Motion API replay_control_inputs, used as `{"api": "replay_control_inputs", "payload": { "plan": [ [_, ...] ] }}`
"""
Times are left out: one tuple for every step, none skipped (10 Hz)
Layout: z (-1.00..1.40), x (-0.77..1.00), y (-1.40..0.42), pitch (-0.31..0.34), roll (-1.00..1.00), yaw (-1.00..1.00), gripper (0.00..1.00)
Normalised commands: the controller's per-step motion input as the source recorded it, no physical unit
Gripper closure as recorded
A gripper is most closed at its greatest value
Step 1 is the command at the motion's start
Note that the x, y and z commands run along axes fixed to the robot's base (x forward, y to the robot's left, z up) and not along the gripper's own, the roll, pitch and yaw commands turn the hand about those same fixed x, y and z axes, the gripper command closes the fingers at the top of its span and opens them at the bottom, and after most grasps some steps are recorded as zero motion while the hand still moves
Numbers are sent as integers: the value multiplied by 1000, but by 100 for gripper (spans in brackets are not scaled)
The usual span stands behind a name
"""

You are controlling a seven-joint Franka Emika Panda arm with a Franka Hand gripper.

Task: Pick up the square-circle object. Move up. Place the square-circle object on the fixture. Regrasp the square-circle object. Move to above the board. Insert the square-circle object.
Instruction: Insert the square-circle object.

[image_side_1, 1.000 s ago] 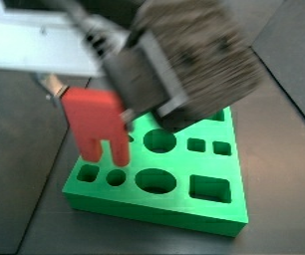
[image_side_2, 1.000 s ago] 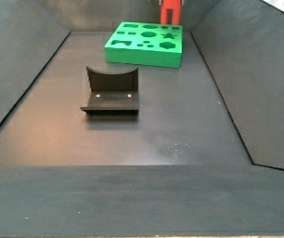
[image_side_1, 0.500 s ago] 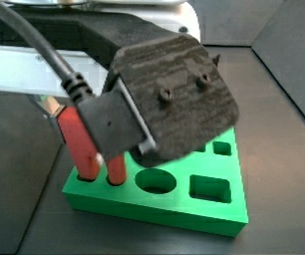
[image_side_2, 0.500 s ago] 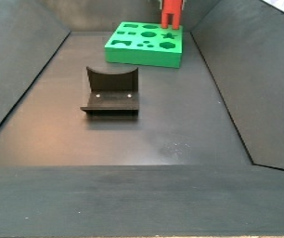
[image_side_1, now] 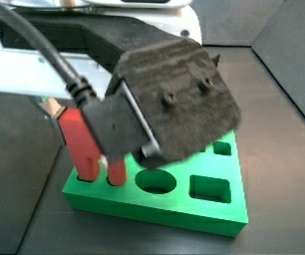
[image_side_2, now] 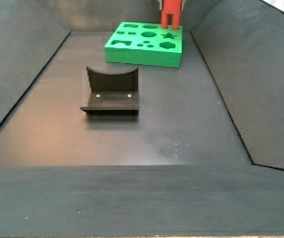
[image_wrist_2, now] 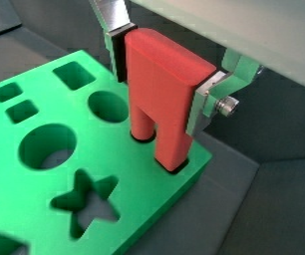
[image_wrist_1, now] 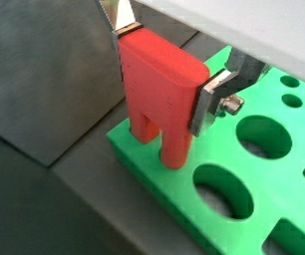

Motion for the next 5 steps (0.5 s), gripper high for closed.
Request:
{"api": "replay_control_inputs", "payload": {
  "plan": [
    [-366,-60,234,-31,60,100,100],
    [-460,-246,3,-123,0,63,100],
    [-483,-194,-63,-126,0,34,100],
    [-449,-163,-200,-124,0,0,100],
    [-509,-151,-183,-129,0,0,100]
  ]
}}
